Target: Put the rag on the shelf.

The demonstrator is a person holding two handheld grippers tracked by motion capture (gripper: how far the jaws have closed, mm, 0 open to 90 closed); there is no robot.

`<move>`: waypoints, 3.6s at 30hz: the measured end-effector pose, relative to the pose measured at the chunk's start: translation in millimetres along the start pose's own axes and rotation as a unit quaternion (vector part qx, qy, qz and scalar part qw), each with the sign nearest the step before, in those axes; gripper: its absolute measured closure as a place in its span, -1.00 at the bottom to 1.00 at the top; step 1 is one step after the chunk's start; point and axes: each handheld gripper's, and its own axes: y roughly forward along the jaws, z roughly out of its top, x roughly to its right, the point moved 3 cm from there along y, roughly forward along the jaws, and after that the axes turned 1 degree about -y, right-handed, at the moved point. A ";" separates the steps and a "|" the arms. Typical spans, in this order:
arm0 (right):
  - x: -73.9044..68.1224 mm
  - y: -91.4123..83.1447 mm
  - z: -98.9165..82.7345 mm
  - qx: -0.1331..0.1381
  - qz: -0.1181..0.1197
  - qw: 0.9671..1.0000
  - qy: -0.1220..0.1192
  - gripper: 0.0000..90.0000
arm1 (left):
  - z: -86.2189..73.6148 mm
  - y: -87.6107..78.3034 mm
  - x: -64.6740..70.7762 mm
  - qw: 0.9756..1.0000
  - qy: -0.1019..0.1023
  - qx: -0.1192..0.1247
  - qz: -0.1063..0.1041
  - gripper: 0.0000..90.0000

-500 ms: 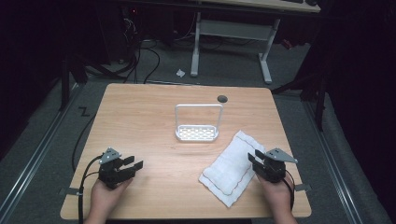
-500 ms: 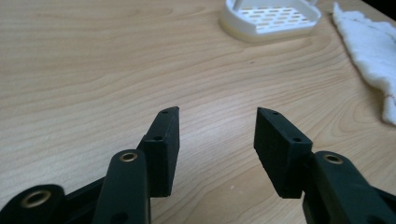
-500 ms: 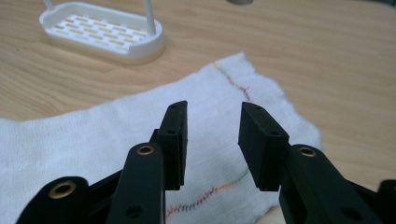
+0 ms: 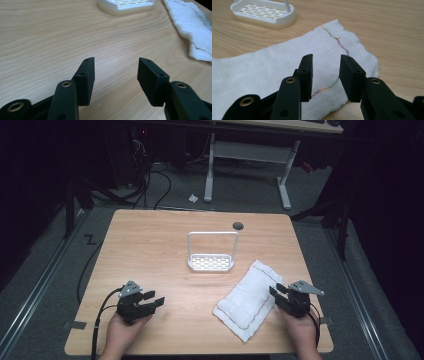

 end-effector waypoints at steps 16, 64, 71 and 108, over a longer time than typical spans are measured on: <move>6.2 -3.1 -0.7 0.007 0.007 1.000 0.015 0.48 | 27.3 66.7 74.2 0.994 0.029 -0.031 -0.102 1.00; -6.5 4.9 0.4 -0.007 0.037 0.999 -0.002 0.60 | -0.3 56.9 114.1 0.984 0.082 -0.083 -0.136 1.00; -21.0 11.1 -0.8 -0.029 0.064 0.997 -0.027 0.88 | 29.0 111.1 122.9 0.982 0.105 -0.102 -0.119 0.98; -84.9 40.3 12.7 -0.046 0.134 0.987 -0.074 0.62 | 11.8 66.9 55.0 0.999 0.041 -0.016 -0.019 0.33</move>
